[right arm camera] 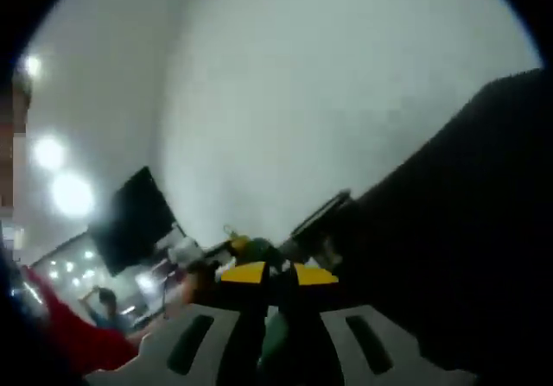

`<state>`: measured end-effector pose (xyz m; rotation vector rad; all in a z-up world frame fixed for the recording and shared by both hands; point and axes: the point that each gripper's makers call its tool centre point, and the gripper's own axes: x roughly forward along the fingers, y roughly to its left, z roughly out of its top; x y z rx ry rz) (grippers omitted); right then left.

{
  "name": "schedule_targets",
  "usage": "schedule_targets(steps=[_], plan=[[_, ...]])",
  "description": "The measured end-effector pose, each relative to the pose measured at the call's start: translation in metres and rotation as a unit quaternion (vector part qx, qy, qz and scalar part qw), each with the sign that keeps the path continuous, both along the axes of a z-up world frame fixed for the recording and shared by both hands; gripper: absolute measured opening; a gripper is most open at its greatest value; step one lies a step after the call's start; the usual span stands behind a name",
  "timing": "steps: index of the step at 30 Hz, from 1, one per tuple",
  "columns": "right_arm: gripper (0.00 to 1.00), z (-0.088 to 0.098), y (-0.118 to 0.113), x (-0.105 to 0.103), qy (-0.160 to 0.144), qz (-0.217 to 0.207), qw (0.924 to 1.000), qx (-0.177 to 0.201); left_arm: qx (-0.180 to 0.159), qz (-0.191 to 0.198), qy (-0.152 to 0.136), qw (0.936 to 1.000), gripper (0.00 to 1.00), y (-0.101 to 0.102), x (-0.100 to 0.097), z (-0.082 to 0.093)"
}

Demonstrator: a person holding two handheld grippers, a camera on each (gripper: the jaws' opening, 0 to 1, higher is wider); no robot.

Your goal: Pick up the broom and sweep the trash on the tabletop into the dustpan.

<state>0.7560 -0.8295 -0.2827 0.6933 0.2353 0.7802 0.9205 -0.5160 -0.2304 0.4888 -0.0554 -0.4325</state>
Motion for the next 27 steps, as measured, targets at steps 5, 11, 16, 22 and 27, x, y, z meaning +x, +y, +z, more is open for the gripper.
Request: schedule_targets(steps=[5,11,16,22,27], plan=[[0.22,-0.017,0.005,-0.032,0.132,0.043,0.9895,0.040,0.000,-0.001,-0.010,1.0000,0.04,0.003,-0.002,-0.002],[0.25,-0.032,0.041,-0.043,0.196,0.086,0.9754,0.052,-0.018,0.004,-0.035,0.9992,0.04,0.012,0.001,0.000],[0.19,-0.042,0.064,-0.040,0.230,0.093,0.9664,0.068,-0.037,-0.001,-0.041,0.9985,0.04,0.020,-0.005,0.000],[0.12,-0.035,0.046,-0.027,0.238,0.008,0.9619,0.135,-0.052,-0.011,-0.030,0.9981,0.04,0.018,-0.007,-0.005],[0.12,-0.041,0.016,-0.032,0.245,-0.106,0.9421,0.202,-0.050,-0.019,-0.023,0.9983,0.04,0.007,-0.009,-0.009]])
